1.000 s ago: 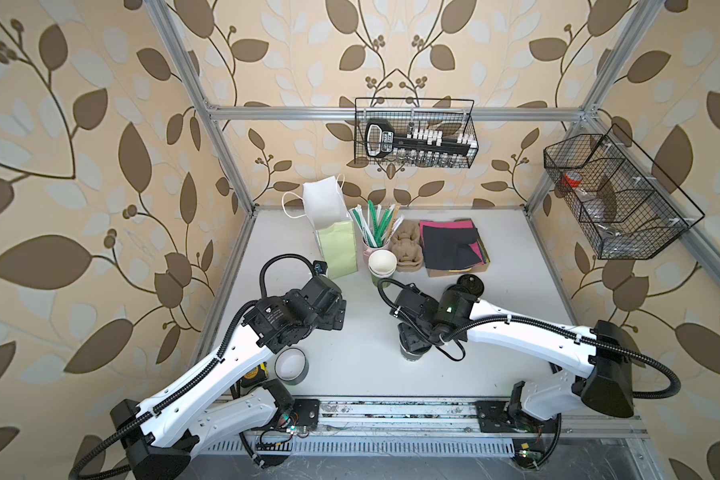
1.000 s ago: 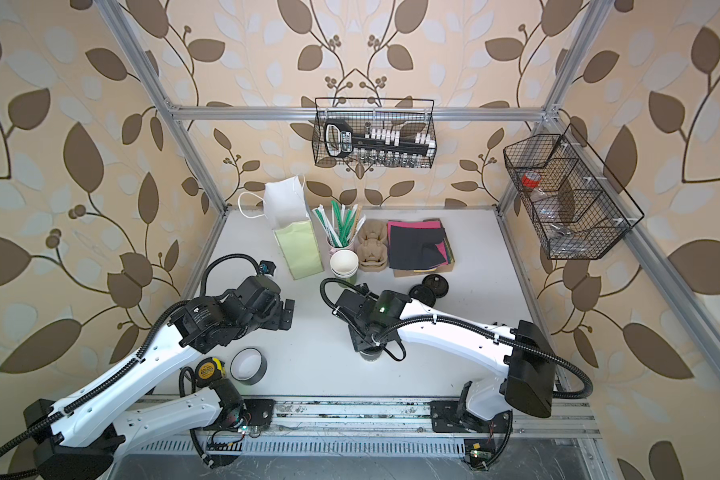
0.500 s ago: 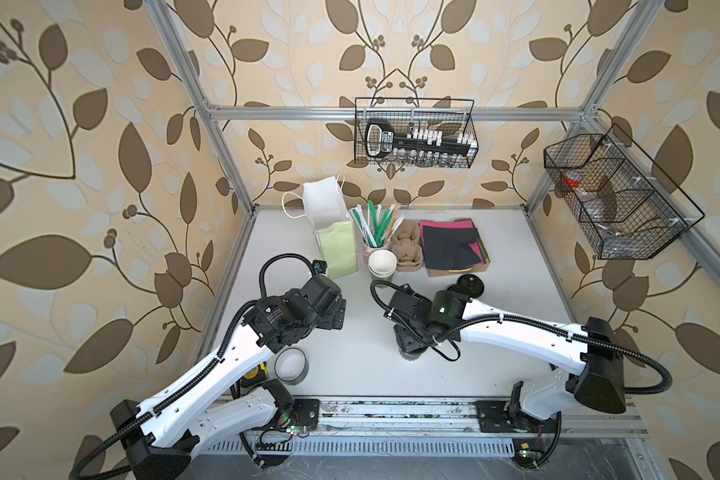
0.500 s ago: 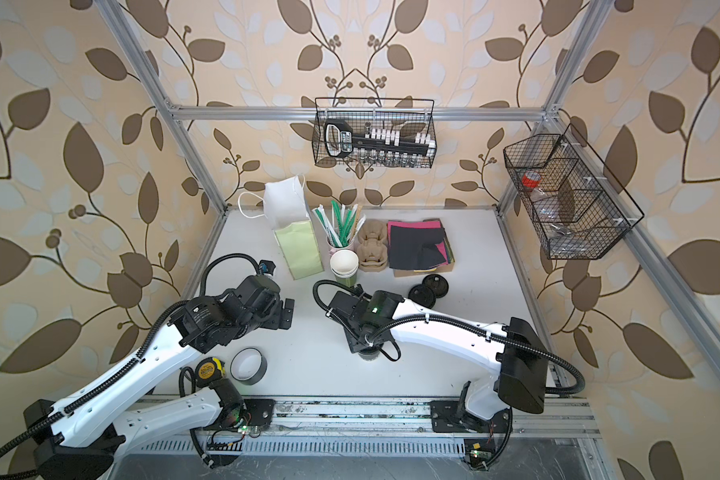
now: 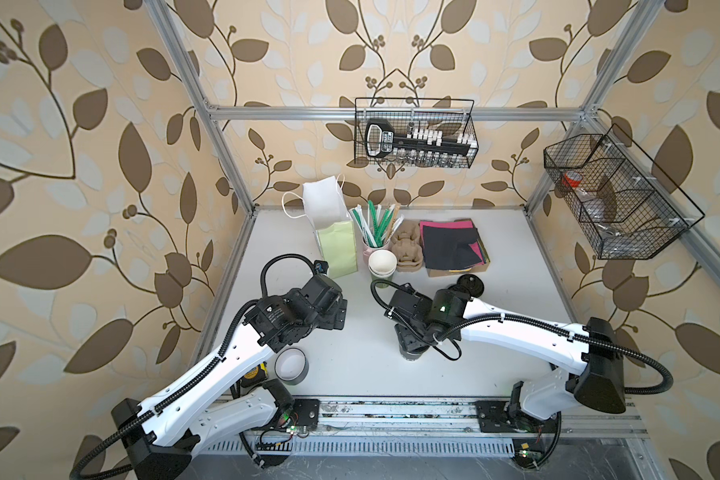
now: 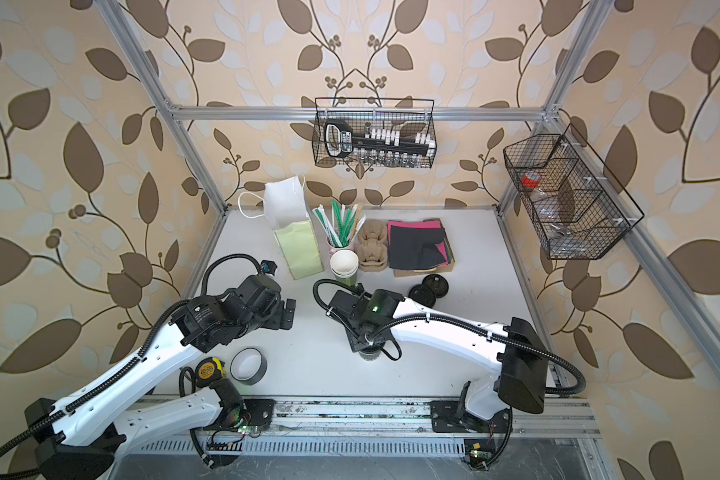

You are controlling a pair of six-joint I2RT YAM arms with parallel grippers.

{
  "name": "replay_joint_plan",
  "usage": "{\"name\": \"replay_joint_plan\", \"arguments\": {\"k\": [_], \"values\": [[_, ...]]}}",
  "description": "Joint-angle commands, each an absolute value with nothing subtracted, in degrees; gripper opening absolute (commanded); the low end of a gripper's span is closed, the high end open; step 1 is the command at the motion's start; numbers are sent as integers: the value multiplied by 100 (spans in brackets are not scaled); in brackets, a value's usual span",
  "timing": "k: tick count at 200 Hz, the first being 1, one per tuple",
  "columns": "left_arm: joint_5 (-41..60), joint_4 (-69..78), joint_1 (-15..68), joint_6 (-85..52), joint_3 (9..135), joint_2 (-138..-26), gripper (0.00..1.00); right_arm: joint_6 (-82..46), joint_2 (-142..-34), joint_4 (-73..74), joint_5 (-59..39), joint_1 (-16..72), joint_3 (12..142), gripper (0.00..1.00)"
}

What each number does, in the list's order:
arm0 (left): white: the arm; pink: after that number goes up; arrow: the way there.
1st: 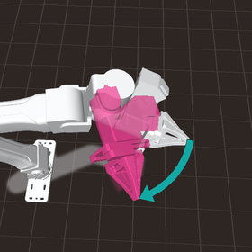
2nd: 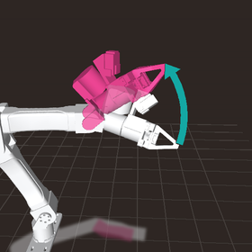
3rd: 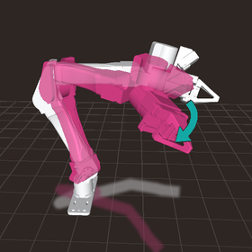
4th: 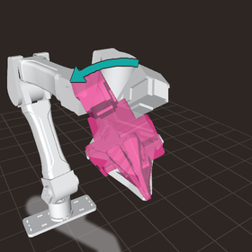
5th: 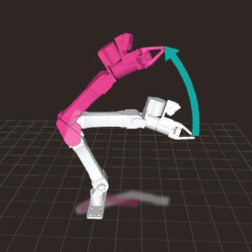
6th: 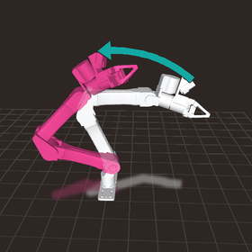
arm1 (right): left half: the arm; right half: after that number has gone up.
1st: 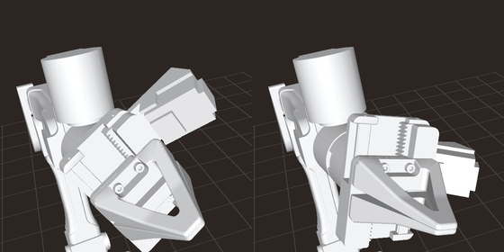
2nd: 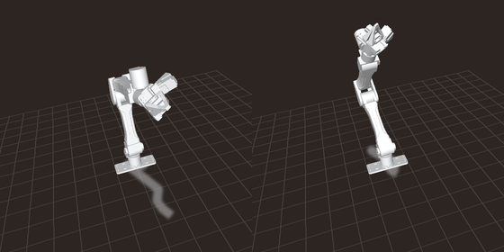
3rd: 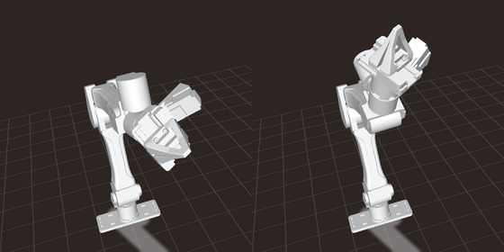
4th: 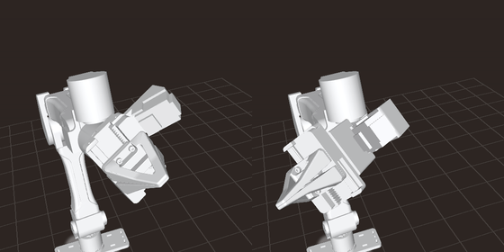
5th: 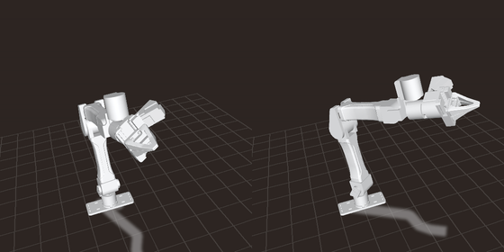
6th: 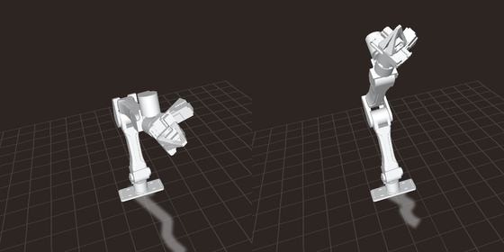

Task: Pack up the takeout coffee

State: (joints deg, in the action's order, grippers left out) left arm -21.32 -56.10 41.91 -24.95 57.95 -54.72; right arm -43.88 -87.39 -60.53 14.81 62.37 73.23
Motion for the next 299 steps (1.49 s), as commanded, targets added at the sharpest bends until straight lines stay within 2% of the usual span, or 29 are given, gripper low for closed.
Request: {"name": "replay_joint_plan", "arguments": {"k": [1, 176, 236, 299], "values": [[-2135, -5581, 4134, -2425, 5781, -5476, 99, -4416, -8754, -6183, 1546, 6259, 7433, 72], [-2065, -5572, 4129, -2397, 5775, -5563, 99, -4433, -8967, -6032, 1469, 6281, 6816, 72], [-1966, -5546, 4129, -2373, 5766, -5623, 99, -4300, -8824, -5793, 801, 6014, 6233, 71], [-1834, -5539, 4122, -2353, 5765, -5791, 99, -4010, -9188, -6294, 960, 6039, 6167, 71]]}}
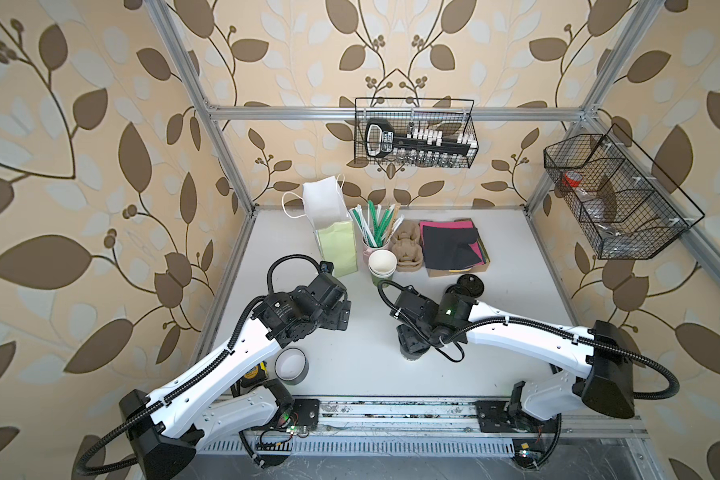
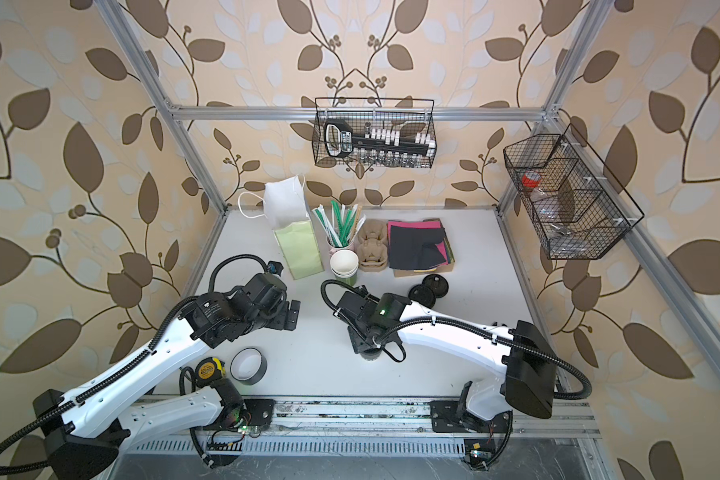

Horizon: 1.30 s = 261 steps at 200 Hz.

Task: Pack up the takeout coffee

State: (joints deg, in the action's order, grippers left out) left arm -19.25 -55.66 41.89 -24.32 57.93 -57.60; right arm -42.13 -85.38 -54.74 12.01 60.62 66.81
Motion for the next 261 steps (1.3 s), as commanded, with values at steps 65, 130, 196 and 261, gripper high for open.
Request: {"name": "replay_joint_plan", "arguments": {"k": [65, 130, 196, 261], "values": [[-1736, -5537, 4125, -2329, 5765, -5871, 99, -3901, -9364, -6227, 857, 6068, 5934, 71], [-1730, -5533, 4122, -2312, 5773, -5823, 99, -3938, -8685, -6779, 1336, 5703, 6608, 70], [-1684, -5520, 4123, -2303, 5761, -5732, 99, -3418, -7278, -7260, 1773, 3635, 6984, 70], [-1628, -5495, 4126, -2285, 5765, -5730, 99, -2645, -6940, -6618, 1103, 911, 7102, 71]]}}
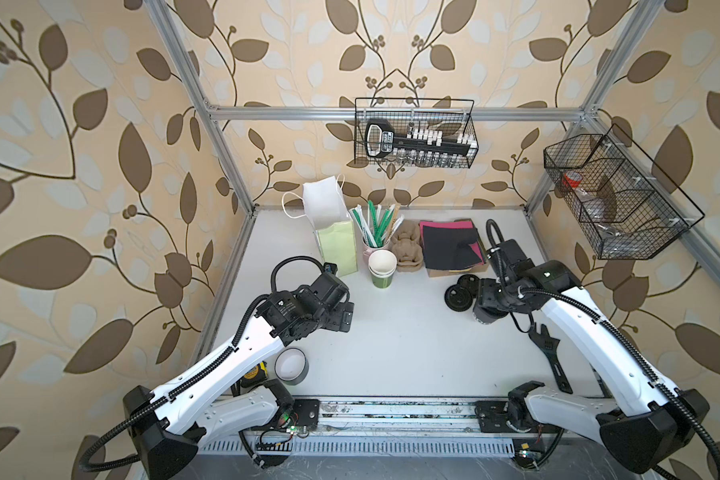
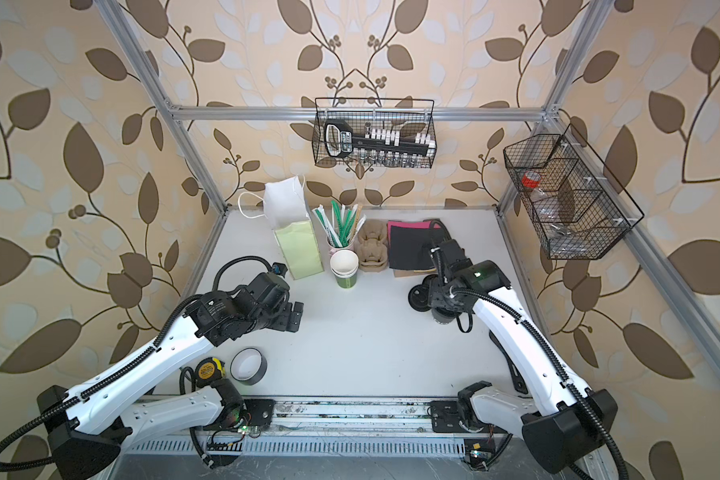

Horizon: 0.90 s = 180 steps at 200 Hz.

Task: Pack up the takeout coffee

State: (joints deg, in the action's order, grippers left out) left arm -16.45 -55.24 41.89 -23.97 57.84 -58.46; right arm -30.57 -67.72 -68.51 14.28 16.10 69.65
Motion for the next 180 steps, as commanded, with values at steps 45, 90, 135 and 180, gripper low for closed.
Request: {"name": "replay_joint_plan", "arguments": {"k": [45, 90, 135, 180], "values": [[-1624, -5484, 4123, -2277, 5755, -5764, 99, -2708, -7513, -5825, 852, -508, 7069, 71], [-1622, -5484, 4127, -2274, 5748, -5818, 99, -2783, -8339, -5410, 794, -830, 7265, 75], [-1634, -5484, 4128, -2276, 5749, -5845, 99, -2864, -8980, -5428, 979, -908, 7588, 76], [-1652, -5484, 4127, -2274, 5748, -5845, 99, -2824, -9245, -5441, 997, -914, 7745, 87]]}}
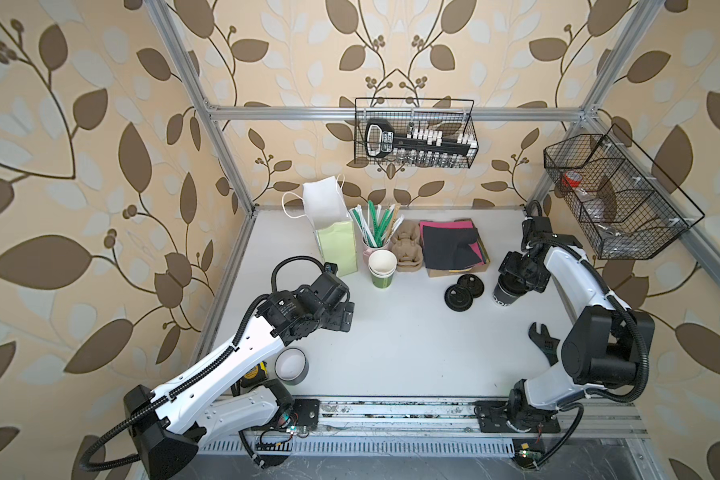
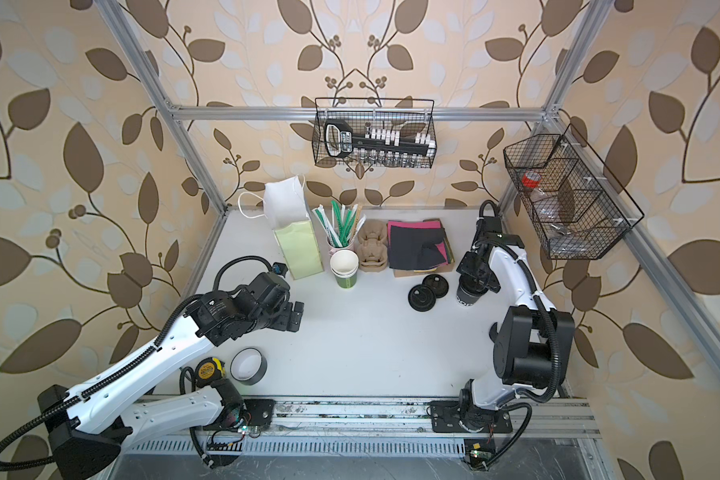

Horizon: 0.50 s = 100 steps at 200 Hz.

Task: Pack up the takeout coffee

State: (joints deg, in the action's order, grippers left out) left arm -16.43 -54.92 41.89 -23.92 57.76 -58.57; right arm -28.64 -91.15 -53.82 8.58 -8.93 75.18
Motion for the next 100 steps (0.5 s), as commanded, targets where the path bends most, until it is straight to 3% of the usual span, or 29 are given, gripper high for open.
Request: {"name": "replay_joint_plan", "arguments": {"k": [1, 56, 100], "values": [[-1652, -5484, 4125, -2275, 5748, -5845, 99, -2823, -9254, -5450, 1008, -914, 7748, 87], [-1680, -5484, 4125, -2285, 5757, -5795, 99, -2853, -8798, -5660, 1183, -876, 8297, 99], [-1916, -5472, 4125, -2355, 5735, -5488, 99, -2844, -7954, -5463, 1044, 273, 8334, 95]]}}
